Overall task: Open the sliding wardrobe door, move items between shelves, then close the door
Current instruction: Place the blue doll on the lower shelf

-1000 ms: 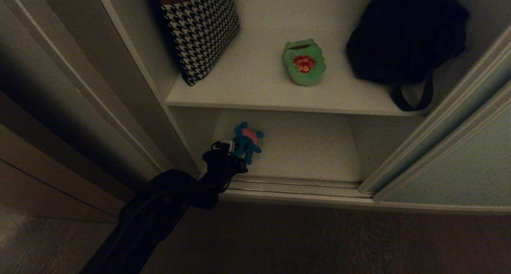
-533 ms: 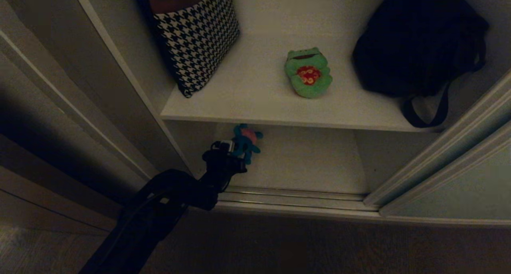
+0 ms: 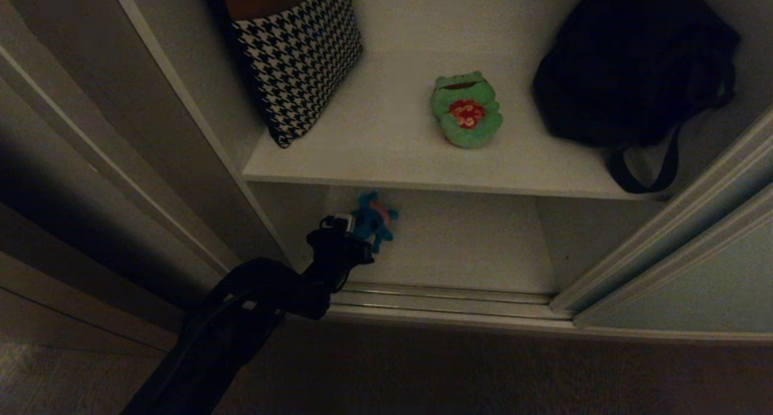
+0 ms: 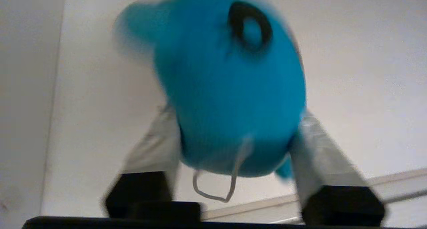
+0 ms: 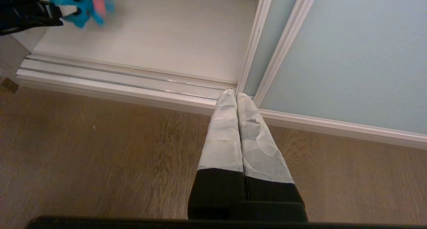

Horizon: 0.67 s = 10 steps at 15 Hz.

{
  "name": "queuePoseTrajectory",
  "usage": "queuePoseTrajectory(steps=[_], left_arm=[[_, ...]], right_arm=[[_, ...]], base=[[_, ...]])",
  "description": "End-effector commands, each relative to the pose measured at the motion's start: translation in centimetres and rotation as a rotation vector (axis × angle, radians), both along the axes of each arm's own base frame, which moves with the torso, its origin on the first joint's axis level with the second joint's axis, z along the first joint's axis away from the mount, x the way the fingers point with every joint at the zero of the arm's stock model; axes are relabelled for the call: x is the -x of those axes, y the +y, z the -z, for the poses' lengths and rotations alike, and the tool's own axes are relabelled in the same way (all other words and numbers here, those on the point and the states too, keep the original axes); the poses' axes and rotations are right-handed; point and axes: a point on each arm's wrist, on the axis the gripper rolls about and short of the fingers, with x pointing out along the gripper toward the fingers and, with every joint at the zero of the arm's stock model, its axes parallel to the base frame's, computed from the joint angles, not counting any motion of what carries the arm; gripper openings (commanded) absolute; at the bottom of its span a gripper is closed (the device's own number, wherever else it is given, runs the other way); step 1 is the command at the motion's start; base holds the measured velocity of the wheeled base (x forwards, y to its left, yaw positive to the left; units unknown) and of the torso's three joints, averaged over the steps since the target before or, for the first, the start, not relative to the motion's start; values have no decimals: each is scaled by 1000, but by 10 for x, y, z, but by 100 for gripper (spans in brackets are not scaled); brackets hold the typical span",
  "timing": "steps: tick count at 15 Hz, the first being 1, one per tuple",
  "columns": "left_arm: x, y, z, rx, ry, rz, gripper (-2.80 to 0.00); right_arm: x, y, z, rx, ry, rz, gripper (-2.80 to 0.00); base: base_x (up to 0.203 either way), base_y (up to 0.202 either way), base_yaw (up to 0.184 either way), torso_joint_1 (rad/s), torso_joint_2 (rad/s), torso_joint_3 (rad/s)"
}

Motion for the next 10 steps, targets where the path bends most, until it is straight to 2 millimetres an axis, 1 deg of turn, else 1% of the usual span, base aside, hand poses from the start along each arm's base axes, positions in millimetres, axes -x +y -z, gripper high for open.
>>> queuePoseTrajectory(steps=[1,2,3,4,5,7,8,10], left_arm=[[0,1,2,1,0,12,0],[0,0,6,-2,10,30,0],[1,0,15,-12,34,44,0],[1,0,16,-15,42,46,0],[1,1,14,-13,33,45,0],[0,2,3,0,-7,41,0],[-1,2,-12,19,-40,35,0],[-2,3,-55,54,-110,5,0]], right_arm=[[0,0,0,0,0,-1,-280],[0,0,0,1,-1,0,-280],[0,0,0,0,-1,-1,-280],[0,0,0,1,-1,0,-280],[0,0,0,0,-1,0,-280],[0,0,0,1,1,0,-280],[0,0,0,1,0,0,-280],[0,0,0,-1,-1,-1,-280]], base=[[0,0,0,0,0,0],[0,0,0,0,0,0],[0,0,0,0,0,0],[0,0,0,0,0,0],[0,0,0,0,0,0],[0,0,0,0,0,0],[0,0,0,0,0,0],[0,0,0,0,0,0]])
